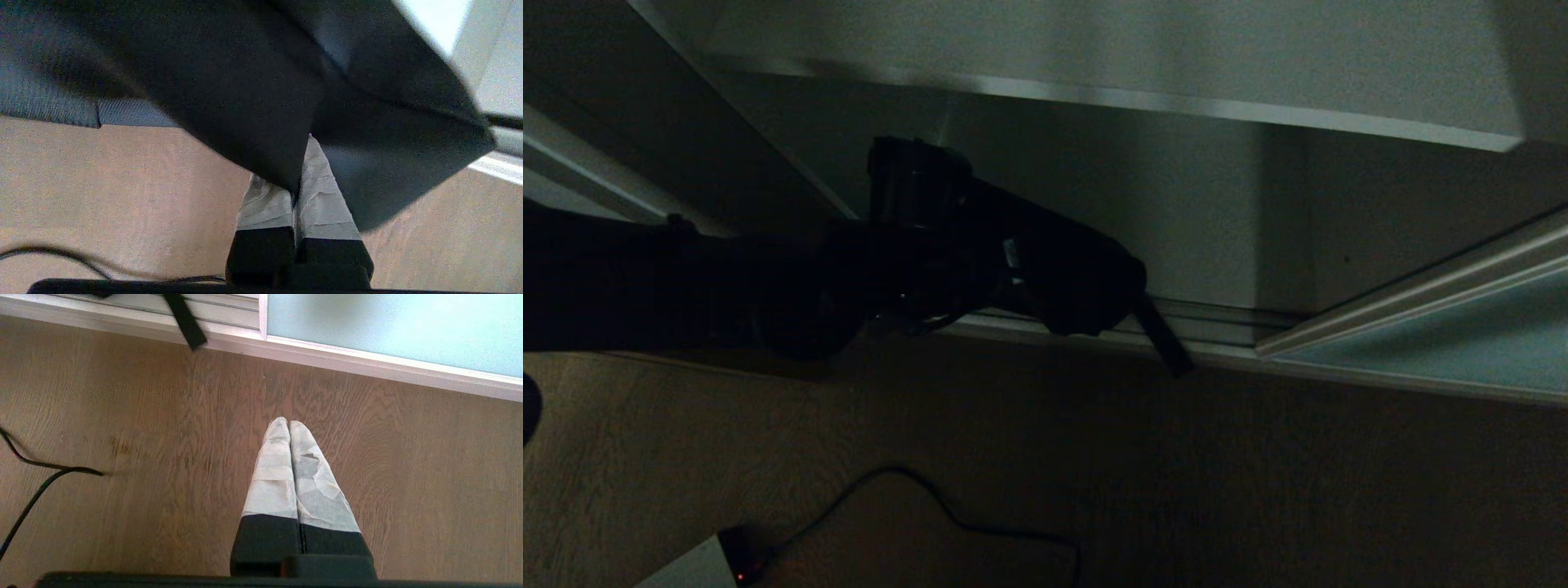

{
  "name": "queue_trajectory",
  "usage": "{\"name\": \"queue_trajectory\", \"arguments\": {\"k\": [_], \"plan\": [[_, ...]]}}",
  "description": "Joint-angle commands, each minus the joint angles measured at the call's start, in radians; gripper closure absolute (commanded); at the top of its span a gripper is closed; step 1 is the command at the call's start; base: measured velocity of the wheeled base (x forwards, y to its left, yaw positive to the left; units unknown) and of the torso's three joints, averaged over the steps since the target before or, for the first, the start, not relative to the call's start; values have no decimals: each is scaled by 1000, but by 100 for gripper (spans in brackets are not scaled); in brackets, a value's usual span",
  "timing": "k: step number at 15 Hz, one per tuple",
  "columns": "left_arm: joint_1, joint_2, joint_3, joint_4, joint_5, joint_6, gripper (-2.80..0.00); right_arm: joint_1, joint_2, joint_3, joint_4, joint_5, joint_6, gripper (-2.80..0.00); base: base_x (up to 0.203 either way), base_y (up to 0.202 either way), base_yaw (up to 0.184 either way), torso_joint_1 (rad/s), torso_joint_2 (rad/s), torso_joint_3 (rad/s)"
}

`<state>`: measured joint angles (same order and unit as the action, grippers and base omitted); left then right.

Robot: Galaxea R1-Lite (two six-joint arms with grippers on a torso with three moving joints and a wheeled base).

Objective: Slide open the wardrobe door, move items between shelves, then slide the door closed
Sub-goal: Place the bag on the higher shelf

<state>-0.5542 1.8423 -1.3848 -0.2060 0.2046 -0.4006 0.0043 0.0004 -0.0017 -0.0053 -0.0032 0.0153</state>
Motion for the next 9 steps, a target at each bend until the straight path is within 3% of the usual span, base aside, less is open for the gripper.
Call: {"name": "queue_trajectory", "arguments": {"k": [1,3,6,9], "plan": [[-26,-100,32,42,11,-1,0,0,-2,0,-1,0,0,0,0,0,0,0,0,0],[-40,-170,89,131,9,-7,0,0,-2,0,-1,0,0,0,0,0,0,0,0,0],[-59,-287,149,167,17,-1,0,0,-2,0,-1,0,0,0,0,0,0,0,0,0],[-59,-417,178,243,29,48,0,0,-2,0,-1,0,0,0,0,0,0,0,0,0]]}}
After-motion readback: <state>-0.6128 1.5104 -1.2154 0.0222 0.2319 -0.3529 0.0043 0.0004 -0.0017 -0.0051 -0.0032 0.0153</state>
